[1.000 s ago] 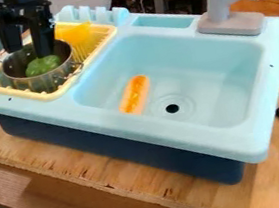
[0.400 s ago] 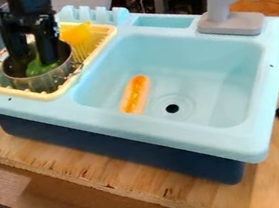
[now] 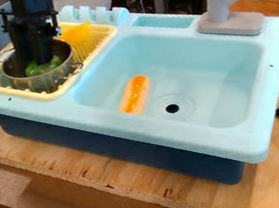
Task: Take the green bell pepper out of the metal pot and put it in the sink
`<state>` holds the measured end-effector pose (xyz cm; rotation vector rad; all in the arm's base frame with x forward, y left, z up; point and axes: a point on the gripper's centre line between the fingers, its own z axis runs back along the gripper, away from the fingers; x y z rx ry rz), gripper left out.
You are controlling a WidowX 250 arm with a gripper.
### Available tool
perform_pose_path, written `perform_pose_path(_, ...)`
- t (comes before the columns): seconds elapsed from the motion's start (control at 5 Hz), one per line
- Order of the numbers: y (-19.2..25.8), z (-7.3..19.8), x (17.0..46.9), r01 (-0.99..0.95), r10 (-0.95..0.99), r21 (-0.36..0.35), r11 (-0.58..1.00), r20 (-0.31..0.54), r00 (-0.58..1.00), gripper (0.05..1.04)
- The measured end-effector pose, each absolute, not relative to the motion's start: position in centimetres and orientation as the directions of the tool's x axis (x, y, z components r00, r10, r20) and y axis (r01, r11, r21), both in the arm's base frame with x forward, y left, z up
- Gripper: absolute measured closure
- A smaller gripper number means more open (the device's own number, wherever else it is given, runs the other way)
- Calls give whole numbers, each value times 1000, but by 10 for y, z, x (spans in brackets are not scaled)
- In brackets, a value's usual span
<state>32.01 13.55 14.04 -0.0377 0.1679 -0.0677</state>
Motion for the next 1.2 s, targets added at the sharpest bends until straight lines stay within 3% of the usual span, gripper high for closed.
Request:
perform_pose_path(0.2, 135, 143, 319, 64, -70, -45, 997, -170, 983, 895)
perform_pose_path(0.4, 133, 155, 316, 75, -79, -31, 997, -157, 984, 991)
perform_pose_path(0.6, 119, 188, 309, 99, -97, 10, 995, -111, 989, 995)
perform_pose_path(0.8, 90, 236, 309, 137, -130, 139, 981, -60, 990, 995)
perform_pose_path(1.0, 66, 268, 314, 176, -176, 150, 973, -11, 984, 995)
perform_pose_path(1.2, 34, 238, 345, 264, -260, 56, 963, -73, 963, 995)
